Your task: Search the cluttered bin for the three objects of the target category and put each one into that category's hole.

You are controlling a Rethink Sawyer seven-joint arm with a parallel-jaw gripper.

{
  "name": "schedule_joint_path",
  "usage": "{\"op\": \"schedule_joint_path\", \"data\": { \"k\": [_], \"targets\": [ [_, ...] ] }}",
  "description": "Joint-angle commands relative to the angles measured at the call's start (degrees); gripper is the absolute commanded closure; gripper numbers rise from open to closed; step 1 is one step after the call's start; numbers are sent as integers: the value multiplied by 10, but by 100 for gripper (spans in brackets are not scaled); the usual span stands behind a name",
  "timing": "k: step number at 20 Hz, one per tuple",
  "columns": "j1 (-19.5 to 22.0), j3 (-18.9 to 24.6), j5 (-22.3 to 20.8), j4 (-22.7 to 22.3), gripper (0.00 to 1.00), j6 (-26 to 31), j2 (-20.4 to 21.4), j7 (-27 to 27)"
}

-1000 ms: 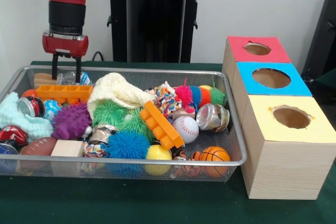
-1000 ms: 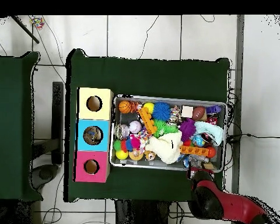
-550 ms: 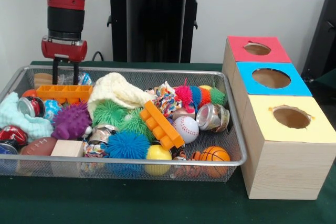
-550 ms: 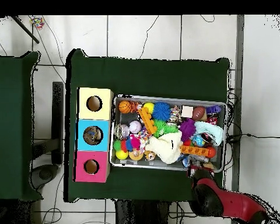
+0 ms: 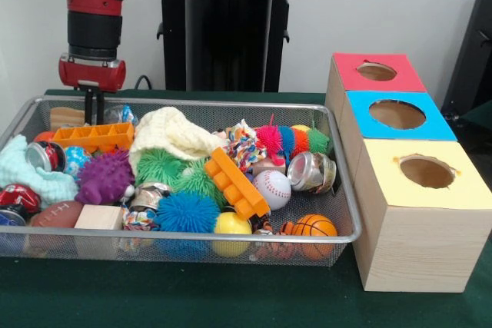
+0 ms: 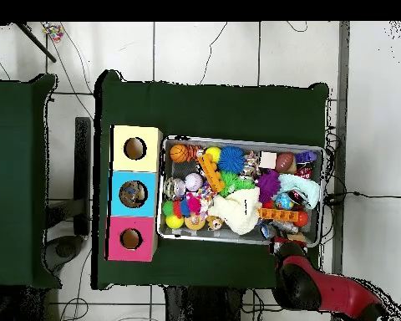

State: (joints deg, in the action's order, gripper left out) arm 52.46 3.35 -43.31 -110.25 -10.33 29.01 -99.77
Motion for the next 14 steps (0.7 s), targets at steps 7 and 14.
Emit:
{"op": "schedule_joint_path", "data": {
  "k": [7, 14],
  "targets": [
    [17, 28, 2, 0, 100, 132, -41, -17],
    [40, 77, 42, -11, 100, 208, 23, 7]
  ]
}}
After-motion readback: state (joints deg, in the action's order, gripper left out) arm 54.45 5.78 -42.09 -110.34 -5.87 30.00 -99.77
